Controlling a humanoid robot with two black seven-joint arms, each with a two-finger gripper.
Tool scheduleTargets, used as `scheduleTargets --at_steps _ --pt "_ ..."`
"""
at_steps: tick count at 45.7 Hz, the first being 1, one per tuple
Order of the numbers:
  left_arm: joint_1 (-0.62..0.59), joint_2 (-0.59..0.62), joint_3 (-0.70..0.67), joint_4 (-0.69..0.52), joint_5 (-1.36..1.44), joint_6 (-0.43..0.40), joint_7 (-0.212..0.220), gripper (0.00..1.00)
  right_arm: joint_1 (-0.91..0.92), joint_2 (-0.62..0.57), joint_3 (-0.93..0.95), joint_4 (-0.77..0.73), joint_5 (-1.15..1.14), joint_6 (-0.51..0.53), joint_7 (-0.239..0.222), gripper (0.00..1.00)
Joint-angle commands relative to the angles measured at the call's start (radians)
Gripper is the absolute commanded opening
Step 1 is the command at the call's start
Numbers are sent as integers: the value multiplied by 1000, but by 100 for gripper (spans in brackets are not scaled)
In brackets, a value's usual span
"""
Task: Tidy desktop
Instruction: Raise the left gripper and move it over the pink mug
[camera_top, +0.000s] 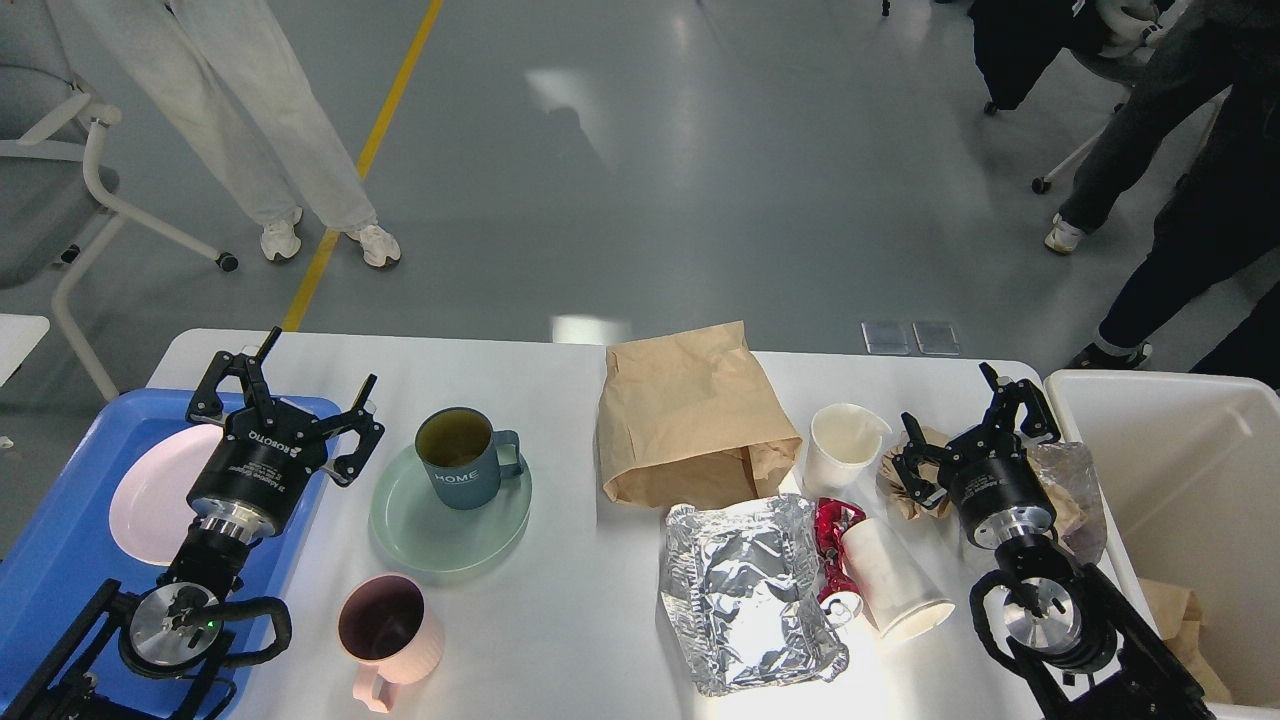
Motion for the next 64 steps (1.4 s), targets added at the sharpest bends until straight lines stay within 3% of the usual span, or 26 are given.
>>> scheduleTargets --at_steps 1,7,20,24,28,33,41,46,52,55,57,60,64 --pt "25 4 -29 -1 0 -10 -3 97 0 0 0 0 0 1 0 100" --pt "26 13 -40 0 -3 -10 -31 97 0 0 0 0 0 1 0 100" --pt "17 76 -30 0 0 -2 -31 97 0 1 0 -2 0 1 0 100" --pt "-21 224 45 -7 -12 -10 -36 97 0 0 -1 -2 0 1 0 100" --pt "-133 457 287 -1 -18 -1 -34 97 0 0 -1 -2 0 1 0 100" --pt "-424 681 723 17 -17 -10 -25 97 0 0 0 -2 0 1 0 100" --pt "-989 768 1444 22 -14 -53 -13 97 0 0 -1 0 0 1 0 100" --pt "-1380 710 1919 36 -12 -74 -28 97 0 0 0 0 0 1 0 100" --pt "-1721 467 2387 42 -23 -86 -39 97 0 0 0 0 0 1 0 100" --pt "-1830 367 2478 23 -50 -96 -88 97 0 0 0 0 0 1 0 100" --pt "-1868 309 2524 20 -52 -119 -94 97 0 0 0 0 0 1 0 100" --pt "-1966 174 2665 3 -53 -238 -100 97 -1 1 0 0 0 1 0 100" --pt "-2100 29 2738 -35 -66 -365 -103 97 0 0 -1 0 0 1 0 100"
